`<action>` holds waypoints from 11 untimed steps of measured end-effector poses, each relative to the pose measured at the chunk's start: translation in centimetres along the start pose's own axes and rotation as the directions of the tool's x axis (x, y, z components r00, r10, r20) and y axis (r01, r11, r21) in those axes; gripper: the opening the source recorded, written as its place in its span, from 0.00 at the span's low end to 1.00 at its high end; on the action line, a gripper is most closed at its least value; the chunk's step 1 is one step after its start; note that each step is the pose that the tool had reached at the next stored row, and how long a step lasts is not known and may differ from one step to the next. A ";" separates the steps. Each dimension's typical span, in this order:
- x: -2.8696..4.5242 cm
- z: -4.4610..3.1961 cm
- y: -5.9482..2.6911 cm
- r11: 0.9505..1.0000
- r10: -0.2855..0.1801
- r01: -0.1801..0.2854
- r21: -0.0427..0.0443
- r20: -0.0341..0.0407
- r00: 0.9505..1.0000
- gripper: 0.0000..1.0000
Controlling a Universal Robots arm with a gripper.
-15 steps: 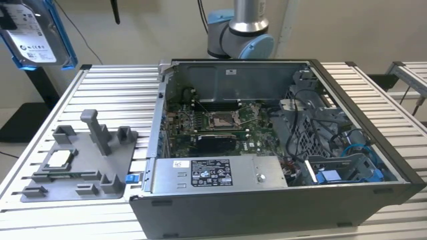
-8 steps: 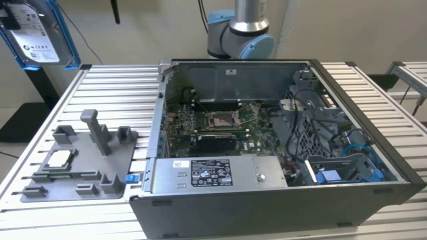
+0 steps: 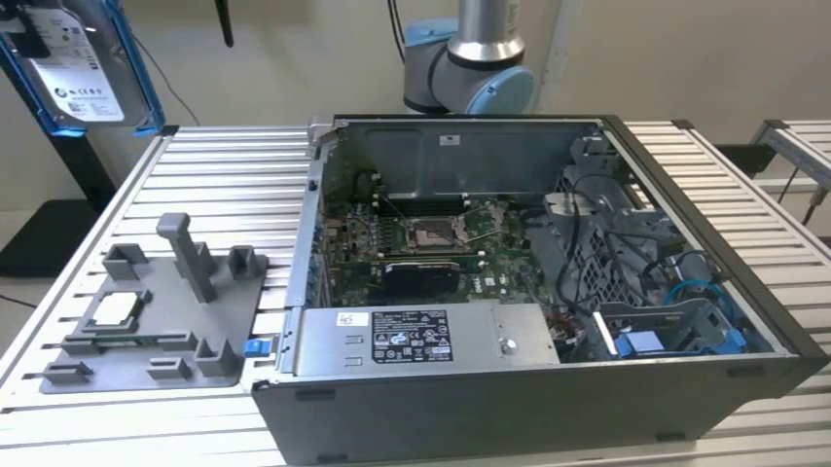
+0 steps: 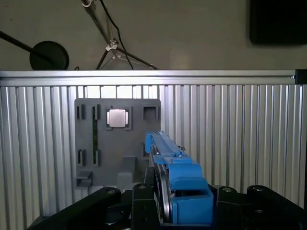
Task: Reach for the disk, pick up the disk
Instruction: 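Pick up the disk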
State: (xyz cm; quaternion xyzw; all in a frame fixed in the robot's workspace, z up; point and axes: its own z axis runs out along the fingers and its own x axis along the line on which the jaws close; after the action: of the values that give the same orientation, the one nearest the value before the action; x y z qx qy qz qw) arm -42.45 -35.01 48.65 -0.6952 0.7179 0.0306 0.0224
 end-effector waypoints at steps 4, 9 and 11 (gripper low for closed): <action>-0.03 -0.01 -0.81 1.000 0.000 0.000 0.000 0.000 1.000 0.00; -0.06 -0.02 -1.86 1.000 0.000 0.000 0.000 0.000 1.000 0.00; -0.08 -0.03 -2.30 1.000 0.000 0.000 0.000 0.000 1.000 0.00</action>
State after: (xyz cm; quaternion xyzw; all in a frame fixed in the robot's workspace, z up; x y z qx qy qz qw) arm -40.15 -35.01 48.66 -0.6952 0.7179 0.0306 0.0223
